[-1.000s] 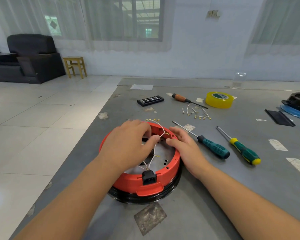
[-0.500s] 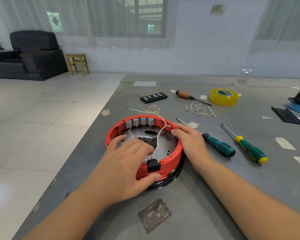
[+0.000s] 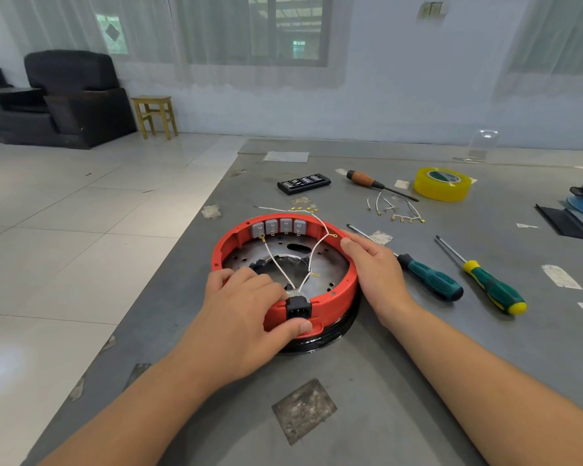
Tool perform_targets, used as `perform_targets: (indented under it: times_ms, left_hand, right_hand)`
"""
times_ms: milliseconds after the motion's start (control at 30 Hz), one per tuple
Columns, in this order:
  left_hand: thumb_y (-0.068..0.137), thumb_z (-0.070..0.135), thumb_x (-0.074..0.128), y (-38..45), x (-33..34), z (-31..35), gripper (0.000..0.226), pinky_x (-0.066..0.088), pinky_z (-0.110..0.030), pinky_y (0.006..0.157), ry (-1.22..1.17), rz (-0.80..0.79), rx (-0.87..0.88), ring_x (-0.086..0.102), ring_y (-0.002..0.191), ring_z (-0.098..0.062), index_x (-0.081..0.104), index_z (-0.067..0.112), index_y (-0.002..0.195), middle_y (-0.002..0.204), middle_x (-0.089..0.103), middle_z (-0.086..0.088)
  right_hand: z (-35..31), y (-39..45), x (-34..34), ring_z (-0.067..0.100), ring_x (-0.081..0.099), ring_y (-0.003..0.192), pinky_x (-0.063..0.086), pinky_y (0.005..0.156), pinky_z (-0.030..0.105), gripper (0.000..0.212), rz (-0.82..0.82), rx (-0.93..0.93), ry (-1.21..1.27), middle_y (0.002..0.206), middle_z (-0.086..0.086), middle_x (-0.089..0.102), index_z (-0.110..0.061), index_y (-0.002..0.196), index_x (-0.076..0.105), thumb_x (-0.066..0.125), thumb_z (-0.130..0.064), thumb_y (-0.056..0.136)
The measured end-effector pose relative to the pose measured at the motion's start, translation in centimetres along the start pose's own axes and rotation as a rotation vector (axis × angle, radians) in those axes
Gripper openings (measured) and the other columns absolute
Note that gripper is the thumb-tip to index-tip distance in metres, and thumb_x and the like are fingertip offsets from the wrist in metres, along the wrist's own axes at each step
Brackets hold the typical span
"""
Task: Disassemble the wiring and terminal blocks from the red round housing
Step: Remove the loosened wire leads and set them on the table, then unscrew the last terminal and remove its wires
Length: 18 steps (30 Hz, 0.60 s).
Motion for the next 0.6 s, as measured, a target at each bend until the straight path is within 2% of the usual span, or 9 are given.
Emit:
perform_targets:
  times_ms: [67,133,233,300,367,433,500,533,600]
  left_hand:
    - [0.090,0.076,0.044,0.1,0.1,-0.2,0.053,0.028,-0.033,0.097,-0.003,0.031,0.032,0.042,0.086,-0.009,0.065,0.028,0.088,0.080,0.048,0.020]
    - [0.092,0.072,0.046,0.2,0.2,-0.5,0.051,0.028,-0.031,0.092,0.013,0.059,0.066,0.040,0.084,-0.010,0.065,0.025,0.088,0.080,0.047,0.018]
    - [0.095,0.066,0.048,0.5,0.0,-1.2,0.049,0.032,-0.032,0.088,0.062,0.110,0.113,0.042,0.084,-0.015,0.065,0.021,0.089,0.082,0.048,0.014]
    - [0.097,0.063,0.048,0.5,-0.1,-1.7,0.048,0.036,-0.036,0.089,0.110,0.147,0.138,0.047,0.087,-0.020,0.065,0.019,0.089,0.085,0.053,0.010]
    - [0.099,0.062,0.047,0.7,-0.2,-2.2,0.049,0.039,-0.040,0.091,0.174,0.195,0.171,0.052,0.089,-0.025,0.066,0.017,0.091,0.090,0.058,0.005]
    - [0.101,0.061,0.046,0.9,-0.3,-2.4,0.051,0.041,-0.041,0.091,0.230,0.261,0.202,0.052,0.090,-0.027,0.067,0.015,0.092,0.090,0.059,0.003]
    - [0.105,0.063,0.039,1.2,-0.4,-2.6,0.058,0.043,-0.043,0.091,0.272,0.308,0.223,0.051,0.092,-0.027,0.068,0.015,0.093,0.089,0.059,0.002]
    - [0.107,0.064,0.035,1.2,-0.4,-2.7,0.061,0.043,-0.043,0.092,0.288,0.322,0.228,0.051,0.092,-0.027,0.069,0.014,0.093,0.088,0.060,0.001]
    - [0.108,0.064,0.033,1.2,-0.2,-3.0,0.064,0.044,-0.044,0.094,0.308,0.355,0.230,0.053,0.095,-0.029,0.071,0.014,0.094,0.087,0.061,0.001]
  right_hand:
    - [0.0,-0.1,-0.1,0.000,0.066,0.110,0.048,0.108,0.036,0.027,-0.019,-0.021,-0.026,0.114,-0.019,0.073,-0.041,0.116,0.075,0.060,-0.046,0.094]
    - [0.2,-0.2,-0.3,-0.003,0.062,0.116,0.044,0.111,0.035,0.042,-0.022,-0.010,-0.032,0.123,-0.020,0.070,-0.035,0.127,0.070,0.061,-0.055,0.091]
    - [-0.4,-0.3,0.2,-0.008,0.058,0.120,0.040,0.111,0.030,0.043,-0.125,-0.026,-0.029,0.127,-0.025,0.067,-0.044,0.129,0.066,0.059,-0.059,0.090]
    - [-0.7,-0.3,0.6,-0.003,0.051,0.132,0.035,0.117,0.034,0.065,-0.184,0.012,0.047,0.143,-0.021,0.056,-0.041,0.145,0.052,0.065,-0.060,0.085]
    - [-0.2,-0.2,1.1,0.009,0.051,0.135,0.037,0.118,0.042,0.094,-0.221,0.148,0.281,0.152,-0.011,0.049,-0.031,0.158,0.032,0.077,-0.052,0.078]
    - [0.1,-0.5,1.7,0.018,0.064,0.119,0.051,0.104,0.046,0.094,-0.293,0.254,0.479,0.135,-0.002,0.062,-0.022,0.155,0.032,0.084,-0.040,0.078]
    - [0.0,-1.0,2.3,0.025,0.072,0.100,0.058,0.090,0.048,0.072,-0.393,0.320,0.541,0.108,0.002,0.072,-0.023,0.138,0.050,0.087,-0.036,0.077]
    - [0.1,-1.2,2.5,0.029,0.073,0.099,0.058,0.088,0.052,0.066,-0.434,0.338,0.564,0.101,0.003,0.073,-0.024,0.131,0.054,0.089,-0.033,0.075]
    - [0.3,-1.2,2.8,0.036,0.072,0.105,0.057,0.089,0.057,0.068,-0.445,0.355,0.590,0.102,0.007,0.075,-0.025,0.130,0.054,0.090,-0.026,0.073]
Point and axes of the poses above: each hand's wrist, its own y-axis towards the middle knuckle, its own x-axis out of the palm, z = x × y, the point moved 4 cm from there along y, towards the middle knuckle
